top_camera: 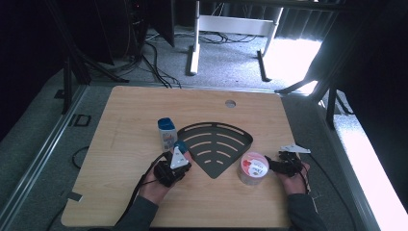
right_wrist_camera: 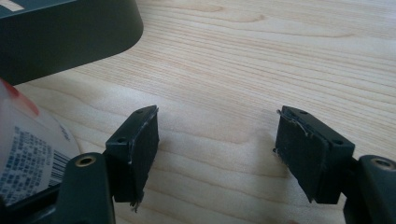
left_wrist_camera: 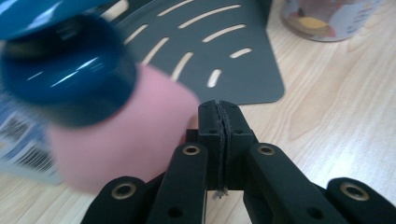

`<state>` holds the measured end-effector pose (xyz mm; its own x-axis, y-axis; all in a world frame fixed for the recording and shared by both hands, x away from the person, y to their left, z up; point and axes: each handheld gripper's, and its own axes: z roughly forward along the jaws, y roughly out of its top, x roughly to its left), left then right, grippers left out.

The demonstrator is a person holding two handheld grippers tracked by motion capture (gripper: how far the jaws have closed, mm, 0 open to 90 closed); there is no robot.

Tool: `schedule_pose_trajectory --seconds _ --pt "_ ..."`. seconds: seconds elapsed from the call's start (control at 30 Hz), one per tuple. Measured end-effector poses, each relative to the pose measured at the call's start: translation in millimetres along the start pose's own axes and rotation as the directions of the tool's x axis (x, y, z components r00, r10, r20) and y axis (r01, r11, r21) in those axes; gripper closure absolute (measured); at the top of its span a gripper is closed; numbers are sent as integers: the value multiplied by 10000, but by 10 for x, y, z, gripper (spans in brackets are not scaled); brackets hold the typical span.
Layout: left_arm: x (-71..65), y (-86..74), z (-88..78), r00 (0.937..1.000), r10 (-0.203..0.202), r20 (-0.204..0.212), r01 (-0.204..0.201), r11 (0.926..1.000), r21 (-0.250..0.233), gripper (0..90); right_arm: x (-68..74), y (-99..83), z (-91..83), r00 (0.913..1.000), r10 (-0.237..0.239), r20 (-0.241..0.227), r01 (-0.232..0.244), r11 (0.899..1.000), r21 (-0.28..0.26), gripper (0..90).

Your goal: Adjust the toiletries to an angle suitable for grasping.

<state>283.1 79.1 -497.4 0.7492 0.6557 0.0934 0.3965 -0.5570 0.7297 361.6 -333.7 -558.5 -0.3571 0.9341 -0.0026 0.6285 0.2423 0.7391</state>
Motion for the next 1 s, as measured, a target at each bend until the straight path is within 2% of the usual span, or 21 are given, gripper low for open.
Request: schedule_pose_trajectory --seconds 0.1,0.2,0.4,0.7,1.0 --pt "-21 38 82 9997 212 -100 -211 9998 71 888 0 0 0 10000 1 1 -1 10000 0 298" --pt "9 36 154 9999 60 -152 -59 10000 61 896 0 0 0 10000 -1 -1 1 10000 0 298" --pt "53 11 162 9993 -16 -365 16 10000 3 897 -1 0 0 10000 -3 -3 3 10000 0 297" --pt "228 -26 190 9970 -274 -729 278 9996 42 896 0 0 0 10000 -6 -1 6 10000 1 297" --pt "332 -53 191 9948 -533 -866 536 9986 13 896 0 0 0 10000 -5 -3 5 10000 3 297"
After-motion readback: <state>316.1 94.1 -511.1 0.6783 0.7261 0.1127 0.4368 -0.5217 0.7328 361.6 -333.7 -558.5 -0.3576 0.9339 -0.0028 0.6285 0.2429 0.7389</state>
